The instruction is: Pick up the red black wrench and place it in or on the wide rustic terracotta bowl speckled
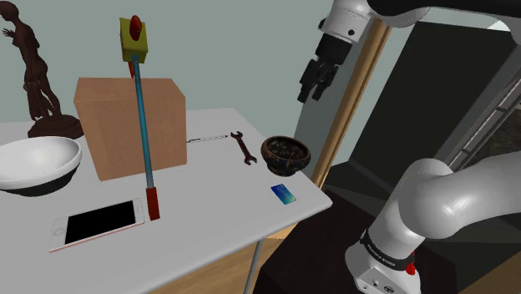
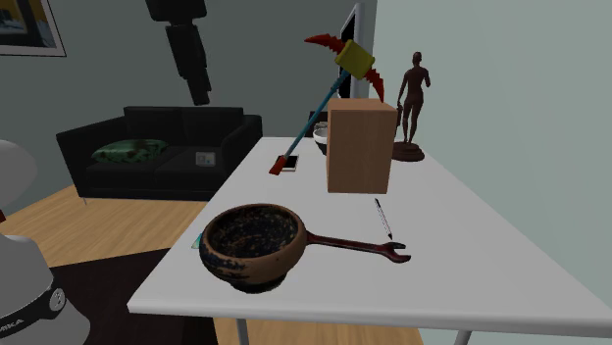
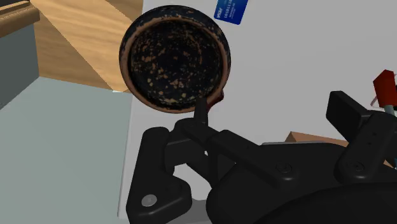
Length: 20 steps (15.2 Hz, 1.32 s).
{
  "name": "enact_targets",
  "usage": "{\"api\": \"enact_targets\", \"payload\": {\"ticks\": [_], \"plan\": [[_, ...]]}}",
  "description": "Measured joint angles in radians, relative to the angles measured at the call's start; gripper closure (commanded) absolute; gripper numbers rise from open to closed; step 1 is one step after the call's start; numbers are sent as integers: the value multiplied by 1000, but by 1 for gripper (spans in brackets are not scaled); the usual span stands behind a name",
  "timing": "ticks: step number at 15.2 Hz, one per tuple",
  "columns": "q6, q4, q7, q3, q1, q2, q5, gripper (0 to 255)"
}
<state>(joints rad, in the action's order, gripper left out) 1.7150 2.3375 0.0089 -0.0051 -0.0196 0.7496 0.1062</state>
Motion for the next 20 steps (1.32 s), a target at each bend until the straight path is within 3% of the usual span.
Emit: {"api": "enact_targets", "payload": {"ticks": [7, 20], "plan": [[132, 5, 65, 19, 23, -149, 9, 0], [414, -133, 226, 31, 77, -624, 12, 0]]}}
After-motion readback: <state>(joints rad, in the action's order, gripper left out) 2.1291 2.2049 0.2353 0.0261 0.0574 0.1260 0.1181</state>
